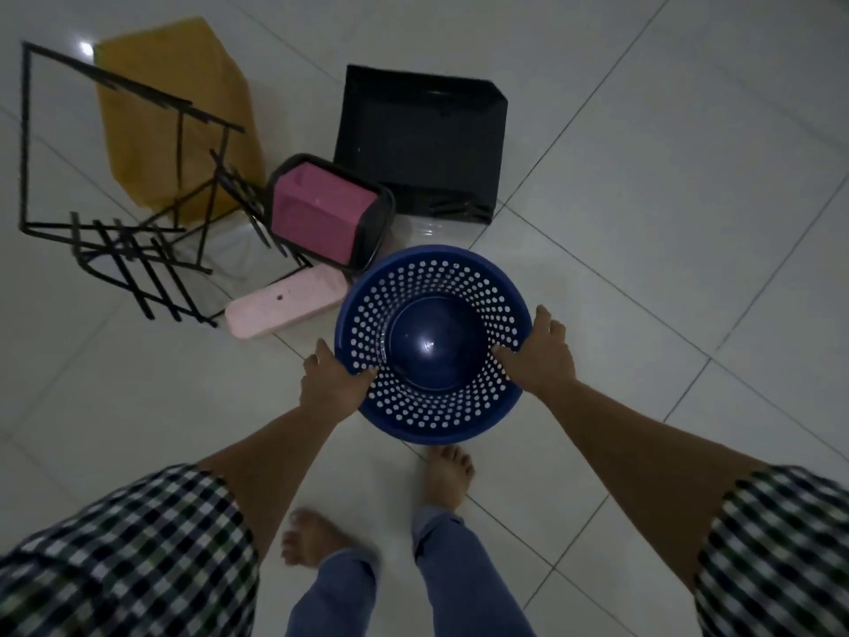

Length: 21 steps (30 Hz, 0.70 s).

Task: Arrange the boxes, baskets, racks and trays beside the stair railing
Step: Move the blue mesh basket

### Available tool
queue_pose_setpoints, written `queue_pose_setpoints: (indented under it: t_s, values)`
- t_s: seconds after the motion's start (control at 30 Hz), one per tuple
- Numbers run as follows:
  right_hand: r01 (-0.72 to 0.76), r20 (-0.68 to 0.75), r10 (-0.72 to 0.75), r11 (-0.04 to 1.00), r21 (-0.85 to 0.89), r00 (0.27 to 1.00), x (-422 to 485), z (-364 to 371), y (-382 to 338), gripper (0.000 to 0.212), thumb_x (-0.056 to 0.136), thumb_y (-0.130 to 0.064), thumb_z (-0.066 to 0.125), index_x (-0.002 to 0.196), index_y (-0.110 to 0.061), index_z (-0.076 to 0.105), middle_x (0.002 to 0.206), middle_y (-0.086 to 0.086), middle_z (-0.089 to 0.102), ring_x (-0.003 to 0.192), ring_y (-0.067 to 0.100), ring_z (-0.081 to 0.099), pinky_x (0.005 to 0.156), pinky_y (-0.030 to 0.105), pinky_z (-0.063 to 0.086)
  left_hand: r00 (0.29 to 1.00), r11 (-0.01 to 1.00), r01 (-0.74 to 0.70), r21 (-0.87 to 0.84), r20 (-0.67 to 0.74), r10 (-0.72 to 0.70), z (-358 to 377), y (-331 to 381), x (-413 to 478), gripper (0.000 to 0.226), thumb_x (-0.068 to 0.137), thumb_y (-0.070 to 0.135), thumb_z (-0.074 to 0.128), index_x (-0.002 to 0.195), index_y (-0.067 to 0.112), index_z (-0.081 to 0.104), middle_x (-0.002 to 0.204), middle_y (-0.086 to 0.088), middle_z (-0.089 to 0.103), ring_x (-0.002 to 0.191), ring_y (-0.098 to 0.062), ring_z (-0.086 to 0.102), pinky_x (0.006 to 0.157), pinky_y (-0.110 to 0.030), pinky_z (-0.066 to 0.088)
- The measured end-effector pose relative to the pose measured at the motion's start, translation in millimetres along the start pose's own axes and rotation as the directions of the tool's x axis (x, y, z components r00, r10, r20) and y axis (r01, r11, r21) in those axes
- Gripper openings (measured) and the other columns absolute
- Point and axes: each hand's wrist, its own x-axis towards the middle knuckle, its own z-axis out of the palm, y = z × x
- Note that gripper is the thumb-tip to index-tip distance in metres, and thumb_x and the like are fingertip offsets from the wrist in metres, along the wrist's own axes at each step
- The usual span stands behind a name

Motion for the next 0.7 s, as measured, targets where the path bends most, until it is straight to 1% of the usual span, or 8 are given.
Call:
queue_pose_setpoints:
  t_s: [0.07,0.17,0.23,0.3,0.37,0.43,0.6,0.7]
  values:
    - [-0.073,0.005,0.073,0.994,0.081,0.997,12.1,8.0,-0.2,0.089,0.086,-0.038,0.073,0.151,-0.011,0.019,0.143,0.018,0.039,0.120,0.041,0.054,0.090,0.046,0.050,0.999,0.995,0.047,-0.092,0.023,-0.045,9.1,-6.2,14.9,0.093,0.079,0.038,0.077,0.147,0.009,0.021,0.145,-0.018,0.036,0.126,-0.035,0.046,0.101,-0.048,0.045]
    - [-0.125,0.031,0.123,0.986,0.110,0.992,21.9,16.0,-0.8,0.067,0.087,-0.033,0.070,0.136,-0.008,0.033,0.128,0.017,0.057,0.109,0.037,0.062,0.088,0.047,0.055,0.998,0.961,0.056,-0.273,0.047,-0.044,18.8,-8.5,26.6,0.070,0.078,0.030,0.080,0.131,0.008,0.039,0.129,-0.012,0.055,0.110,-0.027,0.059,0.089,-0.041,0.052]
    - [-0.142,0.033,0.140,0.985,0.097,0.990,21.6,17.2,-1.5,0.054,0.089,-0.028,0.066,0.131,-0.007,0.038,0.122,0.016,0.060,0.103,0.036,0.063,0.085,0.047,0.056,0.997,0.930,0.069,-0.360,0.045,-0.056,20.8,-7.8,26.3,0.067,0.078,0.029,0.080,0.131,0.009,0.044,0.123,-0.009,0.060,0.104,-0.025,0.061,0.088,-0.041,0.054]
    - [-0.147,0.009,0.146,0.986,0.075,0.989,15.0,13.8,-3.5,0.045,0.091,-0.021,0.061,0.128,-0.006,0.040,0.116,0.016,0.061,0.092,0.032,0.062,0.078,0.044,0.056,0.997,0.906,0.078,-0.416,0.032,-0.071,18.5,-8.5,19.9,0.066,0.077,0.028,0.080,0.131,0.008,0.047,0.121,-0.009,0.062,0.102,-0.026,0.063,0.088,-0.043,0.055]
    - [-0.118,-0.027,0.119,0.993,0.029,0.993,4.2,7.3,-7.2,0.036,0.092,-0.016,0.056,0.124,-0.006,0.042,0.111,0.016,0.062,0.082,0.029,0.056,0.070,0.040,0.051,0.998,0.895,0.064,-0.441,0.016,-0.063,10.8,-11.4,7.9,0.064,0.079,0.027,0.079,0.131,0.008,0.047,0.120,-0.007,0.062,0.101,-0.025,0.063,0.089,-0.043,0.055]
    - [-0.071,-0.057,0.071,0.997,-0.010,0.996,-9.9,0.0,-12.1,0.030,0.093,-0.012,0.054,0.120,-0.006,0.044,0.105,0.015,0.063,0.078,0.027,0.054,0.068,0.038,0.048,0.998,0.889,0.050,-0.456,0.000,-0.056,-0.8,-16.6,-8.9,0.059,0.082,0.025,0.076,0.130,0.007,0.045,0.117,-0.006,0.060,0.099,-0.023,0.061,0.087,-0.039,0.053]
    - [0.027,-0.077,-0.030,0.999,-0.040,0.997,-75.9,-14.4,-37.1,0.024,0.092,-0.013,0.053,0.114,-0.009,0.045,0.093,0.008,0.058,0.076,0.025,0.054,0.066,0.036,0.046,0.996,0.873,0.018,-0.487,-0.064,-0.057,-47.0,-42.9,-74.3,0.055,0.087,0.021,0.072,0.132,0.005,0.045,0.120,-0.009,0.060,0.096,-0.021,0.058,0.082,-0.033,0.050]
    - [0.089,-0.073,-0.091,0.995,-0.038,0.993,-128.3,-18.8,-54.9,0.022,0.091,-0.013,0.054,0.112,-0.010,0.046,0.089,0.005,0.054,0.076,0.023,0.054,0.067,0.035,0.046,0.988,0.873,-0.006,-0.487,-0.138,-0.070,-79.5,-67.5,-123.7,0.047,0.089,0.019,0.068,0.130,0.005,0.048,0.112,-0.004,0.059,0.091,-0.018,0.055,0.078,-0.030,0.046]
